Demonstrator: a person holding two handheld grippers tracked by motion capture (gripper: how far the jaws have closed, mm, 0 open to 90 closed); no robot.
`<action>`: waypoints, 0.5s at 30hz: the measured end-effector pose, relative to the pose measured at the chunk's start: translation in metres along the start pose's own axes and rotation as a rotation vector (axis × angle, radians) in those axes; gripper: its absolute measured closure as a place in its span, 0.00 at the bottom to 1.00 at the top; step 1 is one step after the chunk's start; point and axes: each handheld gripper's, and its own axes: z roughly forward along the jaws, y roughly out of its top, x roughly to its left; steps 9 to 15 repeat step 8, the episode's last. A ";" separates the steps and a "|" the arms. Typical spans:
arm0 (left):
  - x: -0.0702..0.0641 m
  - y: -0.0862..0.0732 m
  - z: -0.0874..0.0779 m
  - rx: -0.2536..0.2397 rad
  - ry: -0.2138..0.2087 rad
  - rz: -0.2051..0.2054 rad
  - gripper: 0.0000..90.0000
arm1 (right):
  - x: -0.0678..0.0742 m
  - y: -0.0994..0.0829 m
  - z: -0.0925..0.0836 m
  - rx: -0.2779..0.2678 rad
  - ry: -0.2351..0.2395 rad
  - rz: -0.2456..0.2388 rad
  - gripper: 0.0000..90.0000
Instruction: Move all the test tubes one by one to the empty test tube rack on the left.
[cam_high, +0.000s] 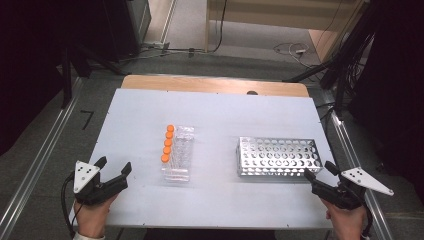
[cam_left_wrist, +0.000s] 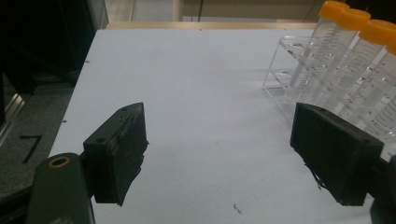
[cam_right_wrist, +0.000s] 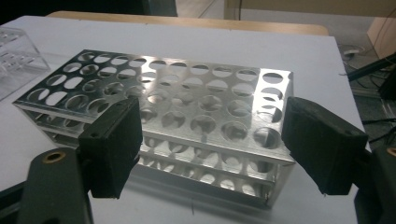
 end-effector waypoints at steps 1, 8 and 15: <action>0.001 -0.001 0.001 0.002 0.007 -0.004 0.21 | -0.002 -0.001 0.000 0.002 -0.008 0.004 0.21; 0.013 -0.011 0.013 0.069 0.038 -0.028 0.19 | -0.017 -0.008 -0.002 0.001 -0.032 0.023 0.19; 0.013 -0.011 0.013 0.069 0.038 -0.028 0.19 | -0.017 -0.008 -0.002 0.001 -0.032 0.023 0.19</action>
